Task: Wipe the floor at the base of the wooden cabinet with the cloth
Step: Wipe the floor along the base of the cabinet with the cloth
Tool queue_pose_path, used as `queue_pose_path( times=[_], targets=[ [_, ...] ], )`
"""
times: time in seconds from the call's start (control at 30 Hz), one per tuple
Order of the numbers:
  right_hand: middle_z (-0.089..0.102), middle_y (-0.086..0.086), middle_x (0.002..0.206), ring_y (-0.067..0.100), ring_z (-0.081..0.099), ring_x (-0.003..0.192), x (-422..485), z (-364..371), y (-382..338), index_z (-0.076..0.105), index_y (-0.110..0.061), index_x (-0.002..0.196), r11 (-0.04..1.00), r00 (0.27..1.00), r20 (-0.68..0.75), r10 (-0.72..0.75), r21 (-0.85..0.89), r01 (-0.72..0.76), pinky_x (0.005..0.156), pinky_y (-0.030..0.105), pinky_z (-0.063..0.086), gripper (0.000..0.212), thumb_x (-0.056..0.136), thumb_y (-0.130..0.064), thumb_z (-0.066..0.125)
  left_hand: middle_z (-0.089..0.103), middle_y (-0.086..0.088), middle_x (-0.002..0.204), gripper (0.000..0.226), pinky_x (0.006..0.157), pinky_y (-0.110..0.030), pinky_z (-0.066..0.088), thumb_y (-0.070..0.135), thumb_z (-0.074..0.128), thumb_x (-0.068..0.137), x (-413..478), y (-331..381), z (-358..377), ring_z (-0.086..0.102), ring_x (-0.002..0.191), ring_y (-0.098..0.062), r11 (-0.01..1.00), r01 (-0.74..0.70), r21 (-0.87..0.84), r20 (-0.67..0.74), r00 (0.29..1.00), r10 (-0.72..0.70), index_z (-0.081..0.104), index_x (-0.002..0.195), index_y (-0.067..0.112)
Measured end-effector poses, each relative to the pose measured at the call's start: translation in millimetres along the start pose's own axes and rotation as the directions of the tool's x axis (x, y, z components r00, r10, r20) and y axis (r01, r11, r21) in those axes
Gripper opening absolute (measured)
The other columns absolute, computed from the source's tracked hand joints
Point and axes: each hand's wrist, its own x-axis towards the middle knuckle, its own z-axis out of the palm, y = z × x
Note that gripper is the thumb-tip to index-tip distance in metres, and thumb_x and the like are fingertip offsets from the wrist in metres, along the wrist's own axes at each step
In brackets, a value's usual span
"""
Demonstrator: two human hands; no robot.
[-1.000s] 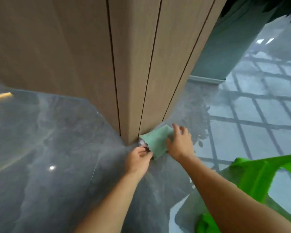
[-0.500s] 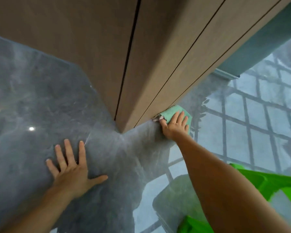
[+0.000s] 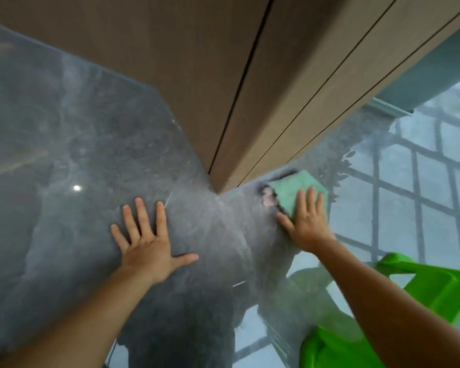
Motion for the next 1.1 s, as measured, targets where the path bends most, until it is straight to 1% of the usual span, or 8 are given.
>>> queue_pose_path(
  times=[0.17,0.37,0.47,0.57,0.73,0.87,0.97,1.1],
  targets=[
    [-0.013,0.025,0.161,0.048,-0.011,0.146,9.6,-8.7,-28.1,-0.005,-0.01,0.154,0.917,0.941,0.043,0.337,0.212,-0.338,0.119,0.057,-0.002,0.133,0.051,-0.095,-0.002,-0.067,-0.015,0.126,0.139,0.11,-0.067,-0.019,0.104,0.019,0.038,5.1,-3.3,9.9,-0.047,0.134,-0.044,1.0,-0.014,0.008,-0.076,0.997,0.015,-0.058,0.122,0.025],
    [-0.021,0.021,0.159,0.045,-0.025,0.143,-76.0,38.1,-178.2,-0.009,-0.016,0.153,0.908,0.903,0.093,-0.419,0.054,0.416,0.117,0.059,-0.01,0.116,0.068,-0.092,0.011,-0.05,-0.016,0.149,0.139,0.116,-0.069,-0.009,0.086,0.052,0.057,5.5,-8.2,13.1,-0.036,0.143,-0.045,0.999,-0.044,0.03,-0.136,0.99,0.047,-0.028,0.151,0.022],
    [-0.018,0.011,0.162,0.038,-0.02,0.147,-65.4,20.6,-139.0,-0.006,-0.022,0.154,0.861,0.857,0.092,-0.507,0.006,0.508,0.122,0.055,-0.003,0.096,0.084,-0.079,0.025,-0.039,-0.01,0.158,0.141,0.118,-0.062,-0.01,0.097,0.041,0.045,0.7,-23.4,8.6,-0.03,0.148,-0.038,0.994,-0.109,0.022,-0.159,0.981,0.111,-0.028,0.149,0.031],
    [-0.018,0.016,0.162,0.041,-0.018,0.147,-41.7,0.7,-67.5,-0.007,-0.015,0.155,0.992,0.986,0.108,-0.125,0.048,0.12,0.121,0.051,-0.005,0.094,0.089,-0.071,0.031,-0.031,-0.006,0.163,0.138,0.117,-0.063,-0.006,0.104,0.025,0.041,-1.8,-69.8,1.3,-0.02,0.149,-0.044,0.999,-0.015,0.051,-0.252,0.967,0.027,-0.019,0.152,0.036],
    [-0.015,0.026,0.16,0.052,-0.01,0.145,-32.6,-17.5,-80.4,-0.01,-0.033,0.154,0.866,0.898,0.223,0.378,0.258,-0.429,0.117,0.06,-0.002,0.095,0.081,-0.08,0.028,-0.002,-0.01,0.168,0.114,0.115,-0.072,0.004,0.096,0.013,0.062,-0.4,-140.7,-4.2,-0.003,0.151,-0.046,0.961,0.234,-0.147,-0.349,0.897,-0.272,0.007,0.156,0.031],
    [-0.031,0.023,0.156,0.051,-0.026,0.14,-84.2,30.5,-186.6,-0.01,-0.042,0.151,0.969,0.992,0.108,-0.058,0.246,0.029,0.115,0.062,-0.011,0.093,0.077,-0.086,0.024,0.011,-0.017,0.166,0.094,0.112,-0.075,0.008,0.081,0.028,0.079,4.2,-134.9,10.1,0.006,0.151,-0.047,0.966,0.204,-0.158,-0.459,0.851,-0.255,0.016,0.156,0.027],
    [-0.031,0.012,0.158,0.045,-0.033,0.14,-112.4,43.5,-224.5,-0.009,-0.048,0.149,0.846,0.838,0.124,-0.532,0.101,0.523,0.115,0.065,-0.011,0.086,0.078,-0.087,0.018,0.016,-0.017,0.164,0.092,0.111,-0.074,0.009,0.077,0.031,0.079,5.4,-136.5,15.0,0.009,0.15,-0.046,0.963,0.237,-0.13,-0.511,0.816,-0.27,0.018,0.155,0.028],
    [-0.024,0.013,0.161,0.046,-0.025,0.143,-29.6,4.5,-263.3,-0.006,-0.048,0.15,0.871,0.87,0.027,-0.491,0.028,0.491,0.117,0.063,-0.008,0.081,0.082,-0.08,0.027,0.013,-0.015,0.165,0.093,0.114,-0.07,0.003,0.077,0.031,0.079,8.7,-136.9,15.4,0.006,0.151,-0.043,0.963,0.244,-0.114,-0.557,0.787,-0.266,0.017,0.156,0.027]
  ],
)
